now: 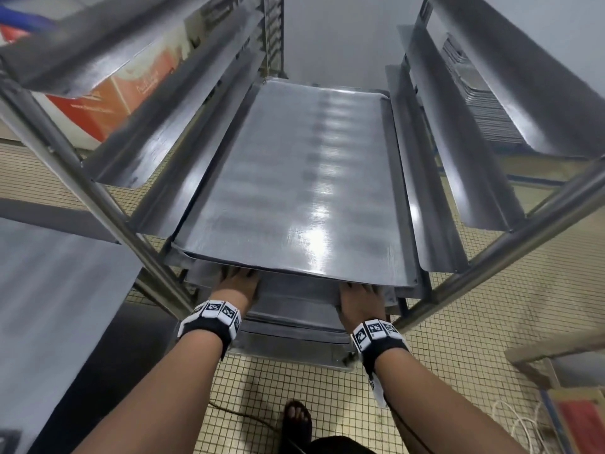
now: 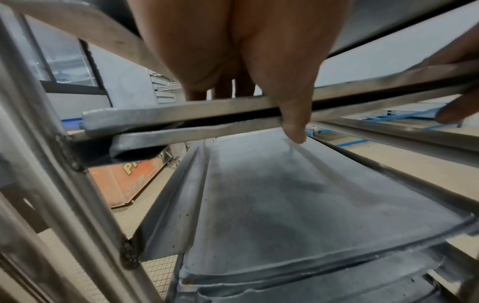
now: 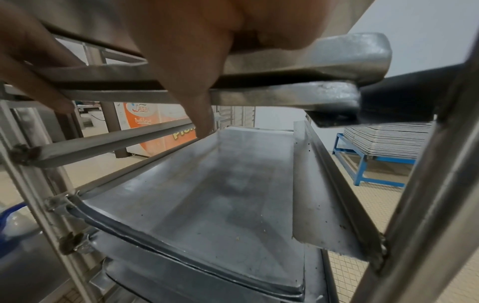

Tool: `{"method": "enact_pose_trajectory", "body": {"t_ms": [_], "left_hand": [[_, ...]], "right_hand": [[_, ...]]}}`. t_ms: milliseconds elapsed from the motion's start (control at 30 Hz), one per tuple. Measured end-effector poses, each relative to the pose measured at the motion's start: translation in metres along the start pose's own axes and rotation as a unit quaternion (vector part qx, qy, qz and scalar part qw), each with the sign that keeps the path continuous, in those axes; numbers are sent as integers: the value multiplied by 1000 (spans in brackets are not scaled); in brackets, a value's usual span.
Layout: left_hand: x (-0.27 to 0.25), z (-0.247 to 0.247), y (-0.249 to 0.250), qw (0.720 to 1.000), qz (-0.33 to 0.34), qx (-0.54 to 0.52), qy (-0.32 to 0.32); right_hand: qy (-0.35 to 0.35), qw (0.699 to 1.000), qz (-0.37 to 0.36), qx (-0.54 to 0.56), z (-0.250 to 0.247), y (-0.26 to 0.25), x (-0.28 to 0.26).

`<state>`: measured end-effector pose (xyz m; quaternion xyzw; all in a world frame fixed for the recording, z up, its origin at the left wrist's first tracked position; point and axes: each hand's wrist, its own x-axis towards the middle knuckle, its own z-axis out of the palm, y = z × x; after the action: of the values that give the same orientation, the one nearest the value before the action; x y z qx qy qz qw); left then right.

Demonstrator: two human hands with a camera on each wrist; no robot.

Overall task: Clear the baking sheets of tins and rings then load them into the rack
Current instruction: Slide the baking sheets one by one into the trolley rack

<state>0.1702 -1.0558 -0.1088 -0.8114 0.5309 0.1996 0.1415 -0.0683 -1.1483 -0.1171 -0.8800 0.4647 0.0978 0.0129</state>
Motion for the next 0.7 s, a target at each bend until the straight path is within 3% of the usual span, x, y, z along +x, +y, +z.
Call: {"method": "enact_pose_trajectory", "body": {"t_ms": [100,200,267,333,433,533,700], "left_hand": [[-13,18,0,1000,-9,16,21],[-42,30,1,996,13,-1,91],[-62,34,-3,991,22,27,130],[-79,42,-11,995,18,10,98],[-114,44,-23,994,9,-36,103],[-154,49,-45,987,-44,-134,79],[-226,69,-103,967,-122,-189,123]], "right_hand": [[-20,999,34,2,1,-7,-1],[-72,995,62,20,6,-12,-12],[-62,996,58,-2,8,-19,-28],[-39,998,51,-12,6,-28,-47],[-3,1000,26,-16,-4,-44,-71],[3,1000,-17,5,-18,-73,-91],[20,988,-149,29,-37,-151,-118]]}}
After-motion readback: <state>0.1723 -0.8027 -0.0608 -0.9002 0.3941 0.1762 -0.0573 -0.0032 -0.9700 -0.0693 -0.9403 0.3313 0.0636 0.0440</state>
